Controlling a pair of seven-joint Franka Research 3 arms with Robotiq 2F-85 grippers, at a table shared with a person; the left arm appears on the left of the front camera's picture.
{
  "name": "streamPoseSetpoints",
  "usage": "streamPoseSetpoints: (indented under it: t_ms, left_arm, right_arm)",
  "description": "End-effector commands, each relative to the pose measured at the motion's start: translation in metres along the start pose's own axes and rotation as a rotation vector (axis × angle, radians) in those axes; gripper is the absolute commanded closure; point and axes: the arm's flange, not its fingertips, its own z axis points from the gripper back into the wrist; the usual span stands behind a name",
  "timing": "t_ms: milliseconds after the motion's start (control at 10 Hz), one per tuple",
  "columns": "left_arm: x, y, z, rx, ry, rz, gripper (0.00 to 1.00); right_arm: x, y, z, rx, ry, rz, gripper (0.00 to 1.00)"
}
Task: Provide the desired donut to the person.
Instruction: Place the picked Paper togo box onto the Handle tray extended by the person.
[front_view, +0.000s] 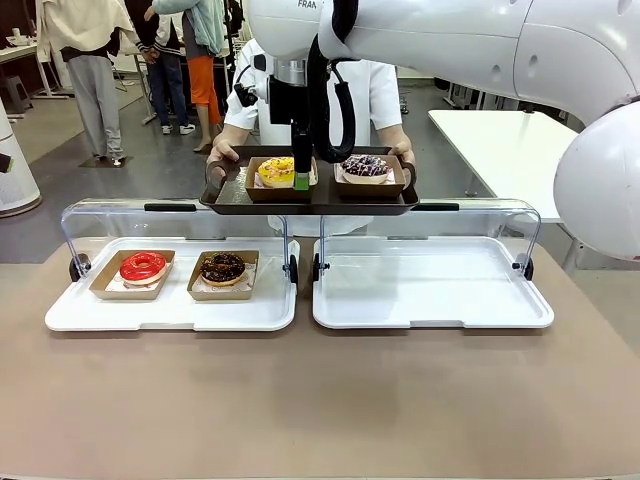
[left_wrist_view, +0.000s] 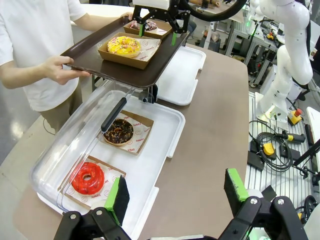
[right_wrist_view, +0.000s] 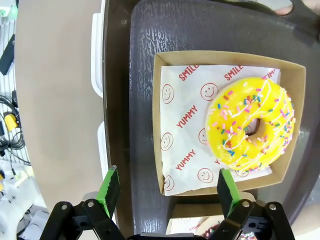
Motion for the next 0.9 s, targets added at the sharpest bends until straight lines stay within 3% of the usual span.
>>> streamPoseSetpoints:
  t_ms: [0,300,800]
  left_arm:
    - [0.001,0.0,0.001,-0.002,-0.015,-0.004,0.0]
    - [0.001,0.0,0.001,-0.002,-0.015,-0.004,0.0]
    - [0.001,0.0,0.001,-0.002,-0.015,-0.004,0.0]
  right_arm:
    - [-0.011,0.012,0.003,0.028,-0.011,0.005,0.0]
    - [-0.035,0.044,0.025,0.049,-0.006,0.014,0.0]
    - [-0.111,0.108,0.051,-0.061,-0.11,0.032,0.0]
